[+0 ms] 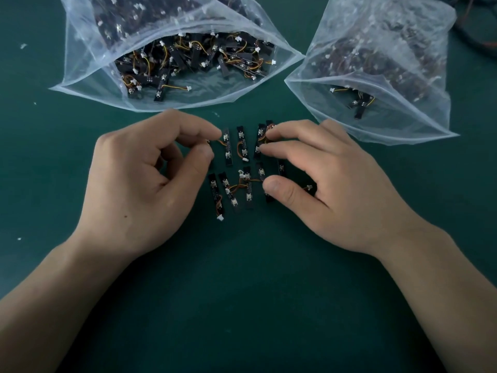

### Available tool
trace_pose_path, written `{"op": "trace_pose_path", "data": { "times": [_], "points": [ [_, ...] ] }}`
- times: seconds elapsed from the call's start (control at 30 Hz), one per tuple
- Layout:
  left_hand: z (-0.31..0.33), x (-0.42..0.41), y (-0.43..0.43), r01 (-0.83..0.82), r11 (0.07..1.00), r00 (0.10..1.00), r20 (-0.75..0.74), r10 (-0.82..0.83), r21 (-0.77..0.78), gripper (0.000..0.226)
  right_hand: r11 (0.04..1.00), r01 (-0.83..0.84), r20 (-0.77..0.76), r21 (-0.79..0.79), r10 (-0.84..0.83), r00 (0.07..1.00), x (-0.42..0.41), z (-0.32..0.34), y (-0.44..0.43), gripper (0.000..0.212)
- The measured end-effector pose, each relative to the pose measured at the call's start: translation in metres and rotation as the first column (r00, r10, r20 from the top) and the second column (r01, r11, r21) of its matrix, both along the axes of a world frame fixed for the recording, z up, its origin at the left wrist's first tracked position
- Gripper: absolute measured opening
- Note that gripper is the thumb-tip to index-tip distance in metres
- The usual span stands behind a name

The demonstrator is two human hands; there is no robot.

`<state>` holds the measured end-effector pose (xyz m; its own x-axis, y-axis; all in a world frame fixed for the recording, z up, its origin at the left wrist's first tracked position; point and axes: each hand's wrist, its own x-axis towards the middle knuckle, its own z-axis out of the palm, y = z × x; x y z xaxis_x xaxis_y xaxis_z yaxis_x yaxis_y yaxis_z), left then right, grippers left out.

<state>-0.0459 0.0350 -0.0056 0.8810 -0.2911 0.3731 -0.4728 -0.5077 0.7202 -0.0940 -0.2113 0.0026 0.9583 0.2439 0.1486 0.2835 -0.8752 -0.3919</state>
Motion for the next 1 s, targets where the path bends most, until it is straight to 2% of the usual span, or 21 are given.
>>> {"op": "trace_pose_path", "data": {
  "times": [0.43,0.57,0.67,0.73,0.8,0.9,1.0],
  "points": [
    [0.003,-0.001,-0.001,0.000,1.000,1.000,0.003,0.000,0.002,0.016,0.999,-0.009,0.031,0.050,0.007,0.999,0.000,-0.003,-0.003,0.046],
    [0.002,-0.001,-0.001,0.001,1.000,1.000,-0.011,-0.001,-0.006,0.017,0.989,0.001,0.052,0.148,-0.008,0.999,0.000,-0.006,-0.004,0.042],
    [0.003,-0.001,-0.001,0.005,1.000,1.000,-0.022,-0.005,-0.008,0.016,0.971,0.049,0.073,0.234,-0.067,0.995,0.001,-0.006,-0.008,0.037],
    [0.003,-0.001,-0.001,0.005,1.000,0.999,-0.032,-0.005,-0.005,0.015,0.958,0.096,0.086,0.270,-0.124,0.989,0.002,-0.004,-0.013,0.026],
    [0.004,0.000,-0.001,-0.004,1.000,0.996,-0.092,0.004,-0.004,0.017,0.946,0.163,0.087,0.281,-0.195,0.977,0.002,-0.004,-0.022,0.019],
    [0.005,0.002,-0.001,-0.049,0.999,0.986,-0.158,0.051,0.013,0.015,0.936,0.270,0.033,0.228,-0.284,0.958,0.003,-0.003,-0.033,0.019],
    [0.007,0.002,0.000,-0.191,0.977,0.968,-0.149,0.204,0.098,0.015,0.930,0.326,-0.022,0.167,-0.327,0.945,0.003,-0.004,-0.035,0.019]
  ]
}}
